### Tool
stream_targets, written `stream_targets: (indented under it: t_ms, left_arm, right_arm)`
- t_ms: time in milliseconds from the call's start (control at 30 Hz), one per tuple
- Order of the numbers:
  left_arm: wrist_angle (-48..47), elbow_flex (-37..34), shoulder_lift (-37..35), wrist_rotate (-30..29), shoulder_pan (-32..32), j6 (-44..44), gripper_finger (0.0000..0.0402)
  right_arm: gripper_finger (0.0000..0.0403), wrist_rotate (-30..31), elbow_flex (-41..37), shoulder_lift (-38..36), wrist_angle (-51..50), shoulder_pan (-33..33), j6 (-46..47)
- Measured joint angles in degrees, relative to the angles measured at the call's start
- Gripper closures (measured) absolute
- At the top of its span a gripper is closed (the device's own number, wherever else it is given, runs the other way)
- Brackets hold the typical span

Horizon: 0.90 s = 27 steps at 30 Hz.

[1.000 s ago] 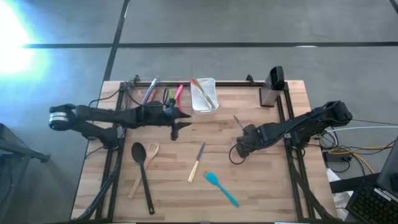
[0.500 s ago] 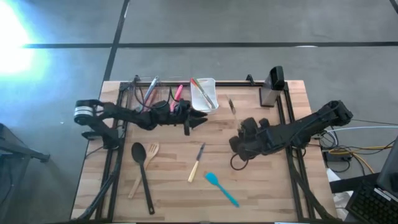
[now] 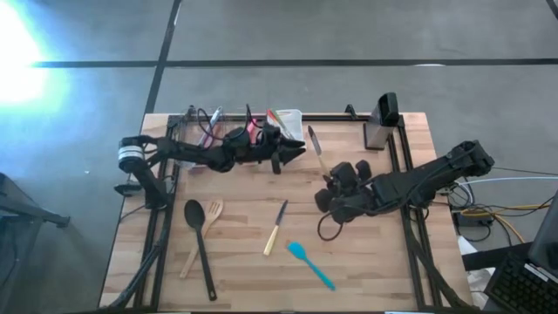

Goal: Pick & Place Kitchen Items
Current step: Put the top yellow table knife into the white bin

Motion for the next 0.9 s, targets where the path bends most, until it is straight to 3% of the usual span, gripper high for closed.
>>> stream_targets:
  t_ms: [667, 900]
  left_arm:
    - [-0.44, 6.16, 0.09, 0.69, 0.39, 1.86, 0.0239]
    - [-5.01, 9.32, 0.07, -0.82, 0.50, 2.94, 0.0239]
  right_arm:
    - [0.0338, 0.24, -0.11, 0.00, 3.72, -0.01, -2.97]
    - [0.0338, -0.22, -0.11, 0.00, 5.48, -0.07, -5.15]
